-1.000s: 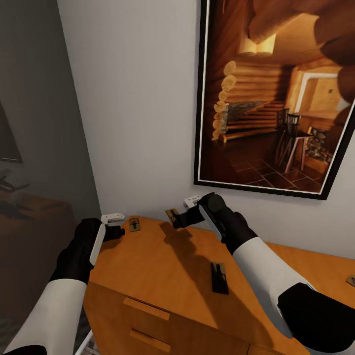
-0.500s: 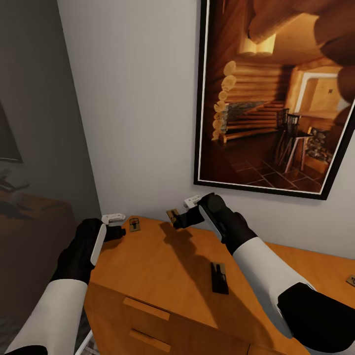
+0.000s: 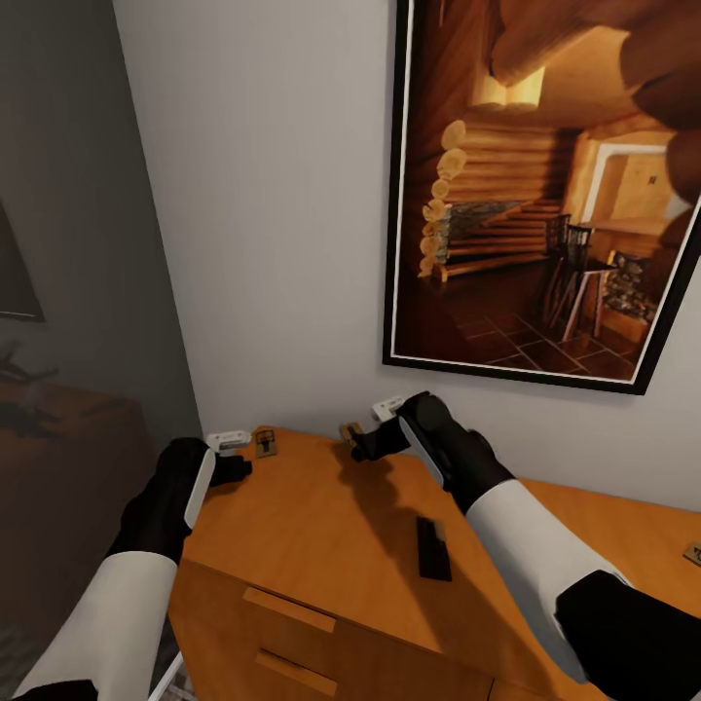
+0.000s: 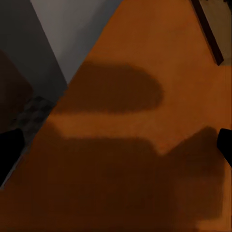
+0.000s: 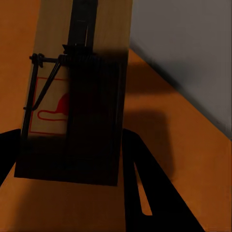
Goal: Take the four mousetraps from the cabinet in the bathroom and place them on the bathroom floor. Make sure all four end up on the same floor surface, and ensure that at least two of them are either under or directly next to the same bathroom sink.
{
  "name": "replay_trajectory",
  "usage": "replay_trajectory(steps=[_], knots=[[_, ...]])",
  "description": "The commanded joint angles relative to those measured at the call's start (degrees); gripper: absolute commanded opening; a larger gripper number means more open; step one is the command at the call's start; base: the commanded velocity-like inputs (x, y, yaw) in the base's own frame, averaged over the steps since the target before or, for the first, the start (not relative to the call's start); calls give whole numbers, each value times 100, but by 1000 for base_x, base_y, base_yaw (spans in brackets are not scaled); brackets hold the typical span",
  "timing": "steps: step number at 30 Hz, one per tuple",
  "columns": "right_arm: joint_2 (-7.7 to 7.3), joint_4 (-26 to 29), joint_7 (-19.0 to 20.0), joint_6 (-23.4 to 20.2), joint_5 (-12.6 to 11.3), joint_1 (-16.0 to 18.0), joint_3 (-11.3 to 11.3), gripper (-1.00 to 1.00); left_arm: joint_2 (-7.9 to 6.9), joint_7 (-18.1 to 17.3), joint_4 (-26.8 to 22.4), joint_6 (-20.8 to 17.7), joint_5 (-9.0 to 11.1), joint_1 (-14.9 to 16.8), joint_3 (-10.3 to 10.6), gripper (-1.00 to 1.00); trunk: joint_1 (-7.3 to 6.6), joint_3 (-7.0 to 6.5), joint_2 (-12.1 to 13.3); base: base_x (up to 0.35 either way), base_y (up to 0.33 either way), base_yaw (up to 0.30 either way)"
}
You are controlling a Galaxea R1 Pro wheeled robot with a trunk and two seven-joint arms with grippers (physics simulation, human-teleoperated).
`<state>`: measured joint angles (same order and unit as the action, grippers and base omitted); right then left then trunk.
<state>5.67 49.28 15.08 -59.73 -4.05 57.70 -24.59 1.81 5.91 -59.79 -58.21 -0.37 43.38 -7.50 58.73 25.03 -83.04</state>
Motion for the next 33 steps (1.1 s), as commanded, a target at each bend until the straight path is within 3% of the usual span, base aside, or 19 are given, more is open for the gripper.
replay_trajectory(steps=[1,17,33], knots=[[3,-30,-23,-27,-51,2,-5,-100,5,10,28,-9,-7,3,-13,100,0,8,-4,0,0,0],[14,-119,-6,-27,-43,-13,-2,-100,4,-2,84,220,-11,3,-21,100,0,8,-4,0,0,0],[-65,243,-19,-27,-22,-14,-1,-100,4,-36,6,198,-18,4,-24,100,0,8,-4,-73,0,0]])
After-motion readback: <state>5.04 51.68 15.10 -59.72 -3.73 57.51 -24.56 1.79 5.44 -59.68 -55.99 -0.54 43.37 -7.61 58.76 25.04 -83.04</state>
